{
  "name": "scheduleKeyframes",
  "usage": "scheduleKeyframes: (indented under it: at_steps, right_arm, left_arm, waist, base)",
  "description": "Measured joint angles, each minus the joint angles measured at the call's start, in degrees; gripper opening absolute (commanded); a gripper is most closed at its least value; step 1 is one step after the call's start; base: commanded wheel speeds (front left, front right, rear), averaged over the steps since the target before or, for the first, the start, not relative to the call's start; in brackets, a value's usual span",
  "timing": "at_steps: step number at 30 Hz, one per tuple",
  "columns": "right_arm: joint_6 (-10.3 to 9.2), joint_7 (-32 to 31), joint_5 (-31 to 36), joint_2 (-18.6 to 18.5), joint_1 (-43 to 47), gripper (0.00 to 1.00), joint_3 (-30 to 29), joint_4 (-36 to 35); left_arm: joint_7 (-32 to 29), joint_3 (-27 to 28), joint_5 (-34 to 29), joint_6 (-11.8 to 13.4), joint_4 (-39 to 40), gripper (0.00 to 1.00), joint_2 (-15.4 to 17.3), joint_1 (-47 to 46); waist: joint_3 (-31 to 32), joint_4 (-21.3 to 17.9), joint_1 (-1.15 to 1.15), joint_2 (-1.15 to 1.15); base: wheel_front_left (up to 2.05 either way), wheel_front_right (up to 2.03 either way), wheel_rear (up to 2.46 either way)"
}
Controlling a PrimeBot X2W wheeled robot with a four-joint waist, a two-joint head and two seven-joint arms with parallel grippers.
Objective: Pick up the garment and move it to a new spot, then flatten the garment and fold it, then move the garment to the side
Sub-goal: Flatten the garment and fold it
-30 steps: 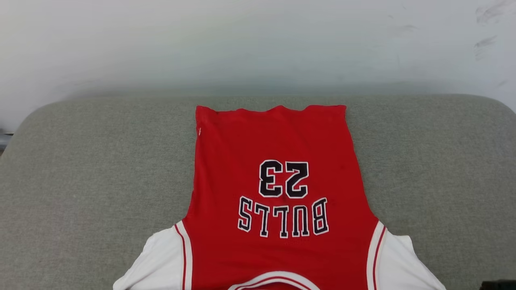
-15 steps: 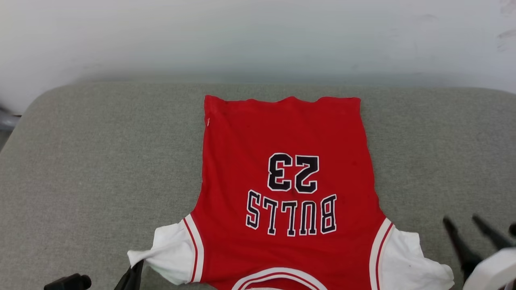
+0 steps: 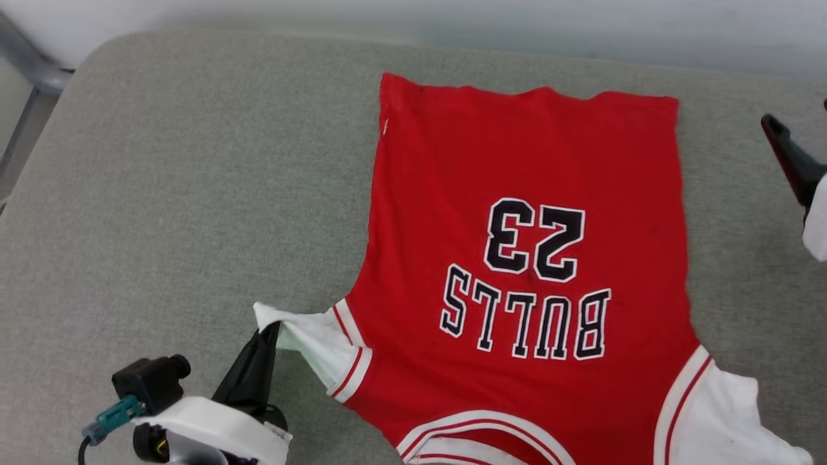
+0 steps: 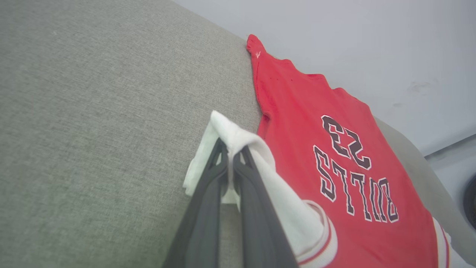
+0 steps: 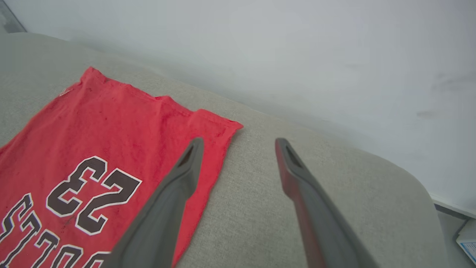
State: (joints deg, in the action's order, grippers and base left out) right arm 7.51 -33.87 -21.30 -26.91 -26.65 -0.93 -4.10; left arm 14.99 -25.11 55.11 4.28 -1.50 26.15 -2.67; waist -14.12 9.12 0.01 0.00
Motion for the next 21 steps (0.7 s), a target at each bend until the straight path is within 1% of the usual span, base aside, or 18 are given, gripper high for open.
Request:
scheduleKeyframes:
  at_steps: [5, 8, 11, 16, 21]
  right_arm:
    - [0.0, -13.93, -0.31, -2.5, -11.96, 1.0, 4.65, 7.65]
    - [0.01, -20.49, 1.21, -4.37, -18.07, 1.0, 7.42, 11.8]
    - [0.01, -26.37, 1.72, -5.3, -22.63, 1.0, 9.4, 15.93]
    - [0.01, -31.6, 3.39, -5.68, -28.63, 1.0, 11.41, 20.85]
    - [0.01, -32.71, 6.36, -6.14, -31.48, 1.0, 10.8, 25.19]
  left_arm:
    - [0.0, 0.38, -2.36, -1.86, -0.8, 0.0, -3.24, -3.07]
    - [0.0, 0.57, -3.53, -3.16, -1.52, 0.0, -5.27, -4.63]
    - [0.0, 0.87, -4.68, -4.6, -2.3, 0.0, -7.43, -6.17]
    - [0.07, 1.51, -6.53, -6.97, -4.34, 0.0, -10.18, -7.97]
    - [0.07, 2.38, -8.08, -8.86, -5.78, 0.0, -12.69, -10.26]
  waist:
    - [-4.22, 3.35, 0.0, 0.0]
    - [-6.78, 5.28, 0.0, 0.0]
    - [-9.37, 7.15, 0.0, 0.0]
    - [-13.68, 9.76, 0.0, 0.0]
    - [-17.7, 11.88, 0.0, 0.0]
  base:
    - [0.0, 0.0, 0.0]
    - [0.0, 0.0, 0.0]
    - [0.0, 0.0, 0.0]
    - [0.0, 0.0, 0.0]
    - [0.0, 0.0, 0.0]
